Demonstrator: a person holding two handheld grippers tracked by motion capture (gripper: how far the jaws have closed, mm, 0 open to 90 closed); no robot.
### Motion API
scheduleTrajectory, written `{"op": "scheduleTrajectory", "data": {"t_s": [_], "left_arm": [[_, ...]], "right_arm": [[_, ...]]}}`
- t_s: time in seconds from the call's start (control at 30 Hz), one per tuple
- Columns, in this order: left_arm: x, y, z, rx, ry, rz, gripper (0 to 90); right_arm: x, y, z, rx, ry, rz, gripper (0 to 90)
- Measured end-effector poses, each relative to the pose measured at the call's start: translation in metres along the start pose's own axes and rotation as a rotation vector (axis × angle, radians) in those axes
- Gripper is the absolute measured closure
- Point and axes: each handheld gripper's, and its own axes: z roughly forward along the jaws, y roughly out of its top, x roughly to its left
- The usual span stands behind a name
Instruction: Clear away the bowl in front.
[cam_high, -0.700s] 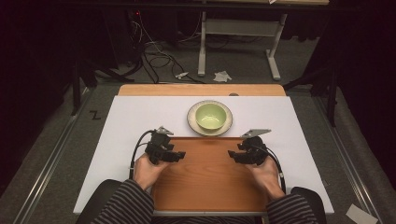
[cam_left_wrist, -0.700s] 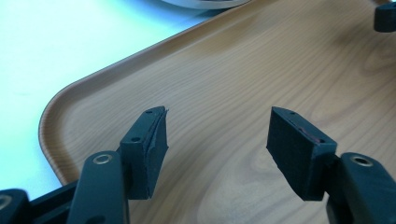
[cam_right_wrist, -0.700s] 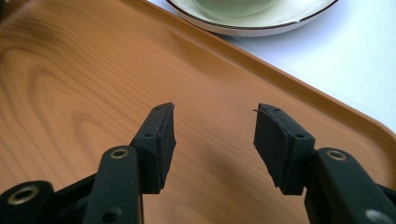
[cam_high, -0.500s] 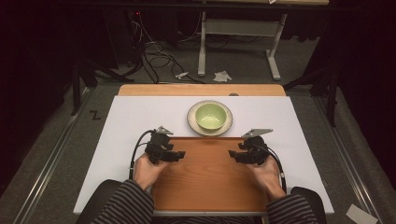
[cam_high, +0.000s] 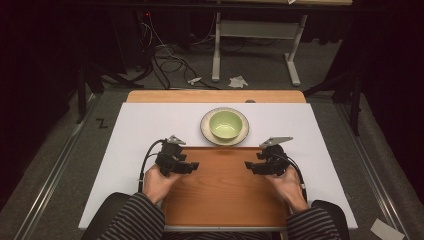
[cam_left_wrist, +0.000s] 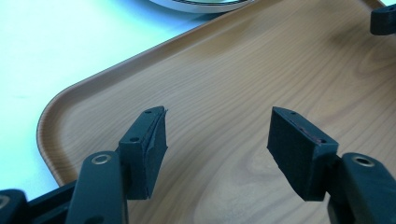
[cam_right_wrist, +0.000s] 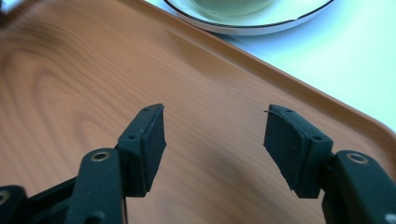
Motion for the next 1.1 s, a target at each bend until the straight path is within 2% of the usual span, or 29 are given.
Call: {"op": "scheduleTrajectory", "data": {"t_s": [0.07,0.2,0.4,0.57,0.67,0.8,0.87,1.1], "left_arm": [[0.000,0.000,0.000,0.001,-0.001,-0.001,36.7],[0.000,0.000,0.001,0.005,0.000,0.001,36.6],[-0.002,-0.001,-0.003,-0.018,0.010,0.013,36.6],[-0.002,-0.001,-0.003,-0.019,0.011,0.015,36.5],[-0.002,-0.001,-0.003,-0.019,0.011,0.014,36.5],[-0.003,-0.001,-0.002,-0.020,0.012,0.013,36.7],[-0.003,0.000,-0.004,-0.041,0.008,0.011,37.4],[-0.003,0.000,-0.006,-0.049,0.018,0.013,37.7]], "right_arm": [[-0.007,0.001,-0.003,-0.023,0.071,0.064,40.4],[-0.010,0.003,-0.007,-0.020,0.079,0.076,41.6],[-0.010,0.008,-0.005,0.057,0.099,0.019,40.2],[-0.008,0.016,-0.005,0.072,0.119,-0.005,37.5],[-0.008,0.020,-0.006,0.065,0.090,-0.015,38.7],[-0.009,0.026,-0.007,0.060,0.077,-0.017,41.1],[-0.011,0.034,-0.010,0.054,0.066,-0.003,42.5],[-0.015,0.055,-0.007,0.062,0.033,-0.004,43.4]]}}
